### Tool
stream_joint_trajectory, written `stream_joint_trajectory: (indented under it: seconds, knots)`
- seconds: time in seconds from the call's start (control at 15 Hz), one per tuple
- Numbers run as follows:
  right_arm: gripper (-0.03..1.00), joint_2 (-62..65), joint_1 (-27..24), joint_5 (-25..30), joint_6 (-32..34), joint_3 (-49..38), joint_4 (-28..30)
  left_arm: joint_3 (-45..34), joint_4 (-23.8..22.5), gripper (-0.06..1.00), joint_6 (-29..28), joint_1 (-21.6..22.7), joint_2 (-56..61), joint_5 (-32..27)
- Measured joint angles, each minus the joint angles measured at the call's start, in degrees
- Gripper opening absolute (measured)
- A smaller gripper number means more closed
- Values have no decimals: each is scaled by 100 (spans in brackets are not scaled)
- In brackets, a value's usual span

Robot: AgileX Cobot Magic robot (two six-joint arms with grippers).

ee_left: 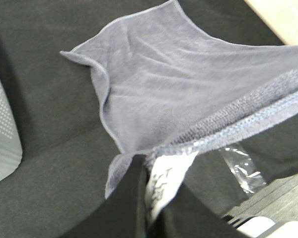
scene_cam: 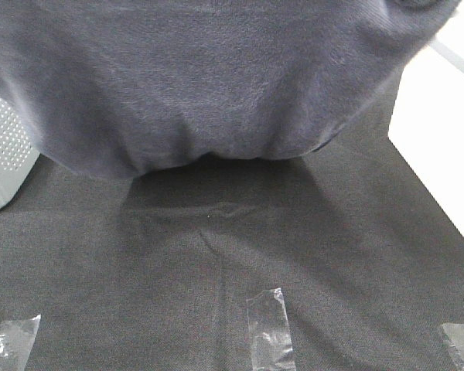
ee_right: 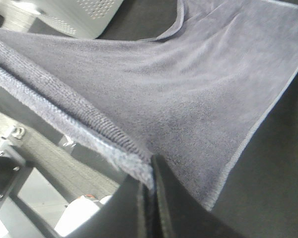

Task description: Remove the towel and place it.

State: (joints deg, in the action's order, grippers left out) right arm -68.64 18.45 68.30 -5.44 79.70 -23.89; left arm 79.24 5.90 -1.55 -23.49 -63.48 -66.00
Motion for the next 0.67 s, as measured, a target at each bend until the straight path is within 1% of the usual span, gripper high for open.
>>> stream_joint_trajectory:
  seconds: [0.13,0.27,0.4,0.6,0.67]
  knots:
    - [2,355,0,-57,69,-212,-115,-11,115,0,6,0,292,-6]
    - [2,705,0,-103,166,-590,-149,-183,413,0,92,0,544,-17]
    - [2,1083,0,-109,229,-1146,-155,-773,699,0,120,0,768,-34]
    - [2,1495,0,-109,315,-2028,-223,-1960,1192,0,155,0,1112,0]
    - [2,1564,0,-109,321,-2166,-241,-2126,1266,0,155,0,1180,11]
